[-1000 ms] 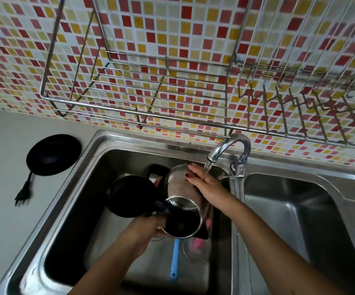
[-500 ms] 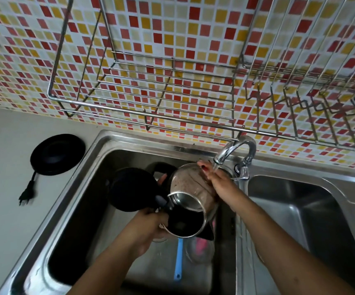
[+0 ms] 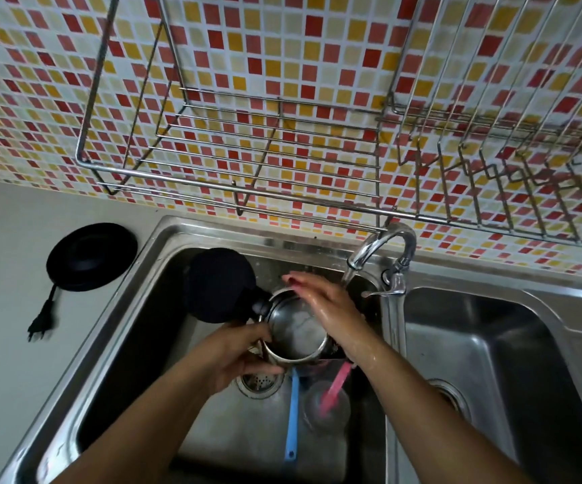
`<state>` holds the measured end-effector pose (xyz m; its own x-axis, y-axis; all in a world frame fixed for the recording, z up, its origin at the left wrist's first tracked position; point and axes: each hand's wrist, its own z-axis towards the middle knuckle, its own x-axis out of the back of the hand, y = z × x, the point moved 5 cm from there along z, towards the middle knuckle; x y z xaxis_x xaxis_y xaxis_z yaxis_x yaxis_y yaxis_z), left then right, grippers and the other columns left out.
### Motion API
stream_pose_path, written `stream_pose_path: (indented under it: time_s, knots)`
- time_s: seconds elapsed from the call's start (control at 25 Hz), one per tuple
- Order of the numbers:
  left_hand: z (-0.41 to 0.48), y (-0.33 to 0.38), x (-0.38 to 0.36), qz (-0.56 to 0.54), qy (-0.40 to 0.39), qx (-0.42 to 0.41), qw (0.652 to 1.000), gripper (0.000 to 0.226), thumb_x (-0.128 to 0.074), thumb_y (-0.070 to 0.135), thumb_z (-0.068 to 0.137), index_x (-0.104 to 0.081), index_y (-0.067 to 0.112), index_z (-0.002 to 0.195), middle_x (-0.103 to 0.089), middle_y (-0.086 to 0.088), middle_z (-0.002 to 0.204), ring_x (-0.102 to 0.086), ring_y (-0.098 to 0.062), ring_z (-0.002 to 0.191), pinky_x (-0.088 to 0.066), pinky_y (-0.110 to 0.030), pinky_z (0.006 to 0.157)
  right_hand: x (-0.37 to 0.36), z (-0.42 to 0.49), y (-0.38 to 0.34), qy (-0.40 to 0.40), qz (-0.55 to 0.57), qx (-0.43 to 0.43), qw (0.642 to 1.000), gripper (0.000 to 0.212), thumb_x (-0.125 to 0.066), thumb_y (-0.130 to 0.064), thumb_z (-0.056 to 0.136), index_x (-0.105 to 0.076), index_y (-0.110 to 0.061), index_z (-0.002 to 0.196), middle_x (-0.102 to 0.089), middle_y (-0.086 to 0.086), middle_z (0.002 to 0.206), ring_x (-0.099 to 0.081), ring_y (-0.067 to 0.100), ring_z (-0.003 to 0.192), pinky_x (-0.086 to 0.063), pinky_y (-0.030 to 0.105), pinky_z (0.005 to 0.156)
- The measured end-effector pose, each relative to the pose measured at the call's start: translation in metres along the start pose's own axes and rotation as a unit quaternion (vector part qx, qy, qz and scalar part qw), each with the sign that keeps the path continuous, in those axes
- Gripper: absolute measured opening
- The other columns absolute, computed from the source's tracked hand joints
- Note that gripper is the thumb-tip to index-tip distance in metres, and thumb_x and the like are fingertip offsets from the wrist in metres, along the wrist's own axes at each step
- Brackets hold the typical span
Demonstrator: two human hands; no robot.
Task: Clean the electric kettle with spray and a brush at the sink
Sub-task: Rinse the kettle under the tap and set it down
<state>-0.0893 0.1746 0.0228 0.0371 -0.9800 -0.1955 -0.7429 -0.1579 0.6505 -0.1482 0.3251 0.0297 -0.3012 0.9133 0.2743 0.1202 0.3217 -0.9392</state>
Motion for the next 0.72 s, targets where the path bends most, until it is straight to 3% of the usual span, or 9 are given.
stream_pose_path:
  time_s: [0.12, 0.2, 0.28, 0.32, 0.4, 0.48, 0.56, 0.64, 0.72]
  knots:
    - [0.003, 0.005, 0.011, -0.006, 0.019, -0.002, 1.000, 0.043, -0.055, -0.011, 0.082, -0.053, -0.003, 0.125, -0.057, -0.034, 0.121, -0.070, -0.039, 0.068, -0.061, -0.038, 0.054, -0.002, 0.002, -0.006, -0.045, -0.127, 0.028, 0.991, 0.055, -0.063, -0.038, 0.080, -0.049, -0.037, 0.133, -0.044, -0.007, 0.146, -0.039, 0.011, 0.135, -0.032, 0.039, 0.115]
    - [0.002, 0.011, 0.011, 0.005, 0.018, -0.012, 1.000, 0.044, -0.057, -0.011, 0.082, -0.054, -0.003, 0.125, -0.056, -0.033, 0.124, -0.071, -0.039, 0.070, -0.062, -0.038, 0.057, 0.004, -0.001, 0.003, -0.061, -0.194, 0.000, 0.979, 0.065, -0.060, -0.030, 0.085, -0.032, -0.033, 0.144, -0.038, 0.000, 0.151, -0.036, 0.019, 0.139, -0.030, 0.035, 0.115]
    - [0.000, 0.016, 0.008, 0.019, 0.009, -0.027, 0.999, 0.046, -0.062, -0.006, 0.082, -0.054, 0.004, 0.127, -0.059, -0.027, 0.118, -0.069, -0.035, 0.068, -0.063, -0.040, 0.063, 0.014, -0.008, 0.002, -0.039, -0.230, -0.026, 0.972, 0.062, -0.051, -0.022, 0.090, -0.027, -0.027, 0.147, -0.049, 0.014, 0.141, -0.051, 0.028, 0.125, -0.040, 0.026, 0.098]
    - [-0.002, 0.020, 0.003, 0.038, 0.002, -0.037, 0.999, 0.045, -0.065, 0.000, 0.084, -0.055, 0.010, 0.126, -0.061, -0.019, 0.110, -0.068, -0.031, 0.067, -0.062, -0.042, 0.070, 0.019, -0.009, 0.000, -0.023, -0.244, -0.023, 0.969, 0.057, -0.047, -0.017, 0.092, -0.030, -0.023, 0.146, -0.057, 0.019, 0.128, -0.059, 0.031, 0.109, -0.042, 0.025, 0.084]
    - [-0.006, 0.028, -0.009, 0.129, -0.010, -0.058, 0.990, 0.034, -0.069, 0.021, 0.086, -0.058, 0.027, 0.118, -0.059, 0.002, 0.103, -0.065, -0.019, 0.084, -0.053, -0.042, 0.095, 0.032, -0.004, -0.005, 0.005, -0.269, -0.013, 0.963, 0.045, -0.041, -0.010, 0.093, -0.042, -0.014, 0.138, -0.063, 0.017, 0.100, -0.057, 0.023, 0.079, -0.039, 0.025, 0.069]
    - [-0.007, 0.039, -0.018, 0.241, 0.001, -0.099, 0.965, 0.040, -0.065, 0.046, 0.085, -0.051, 0.043, 0.122, -0.044, 0.018, 0.126, -0.045, -0.012, 0.126, -0.031, -0.037, 0.110, 0.046, 0.004, -0.012, -0.003, -0.296, -0.037, 0.954, 0.026, -0.040, -0.012, 0.096, -0.057, -0.012, 0.115, -0.057, 0.007, 0.080, -0.048, 0.017, 0.071, -0.037, 0.025, 0.062]
    - [-0.003, 0.048, -0.025, 0.260, -0.004, -0.143, 0.955, 0.062, -0.058, 0.062, 0.079, -0.035, 0.051, 0.136, -0.029, 0.017, 0.147, -0.019, -0.011, 0.143, -0.018, -0.035, 0.116, 0.059, 0.010, -0.012, -0.024, -0.263, -0.092, 0.960, 0.017, -0.039, -0.014, 0.096, -0.054, -0.017, 0.088, -0.046, -0.006, 0.068, -0.044, 0.013, 0.064, -0.034, 0.020, 0.055]
    - [0.009, 0.055, -0.031, 0.273, 0.002, -0.173, 0.946, 0.057, -0.052, 0.069, 0.081, -0.033, 0.058, 0.133, -0.030, 0.011, 0.151, -0.019, -0.011, 0.144, -0.017, -0.034, 0.116, 0.071, 0.014, -0.004, -0.016, -0.183, -0.128, 0.975, 0.025, -0.043, -0.010, 0.090, -0.053, -0.022, 0.070, -0.047, -0.006, 0.065, -0.046, 0.011, 0.060, -0.033, 0.024, 0.052]
    - [0.020, 0.064, -0.038, 0.386, 0.033, -0.174, 0.905, 0.059, -0.042, 0.067, 0.089, -0.034, 0.047, 0.143, -0.031, 0.003, 0.155, -0.016, -0.021, 0.148, -0.011, -0.039, 0.117, 0.080, 0.015, 0.011, -0.002, -0.099, -0.152, 0.983, 0.023, -0.045, -0.011, 0.081, -0.060, -0.024, 0.069, -0.057, 0.006, 0.067, -0.052, 0.021, 0.061, -0.038, 0.027, 0.057]
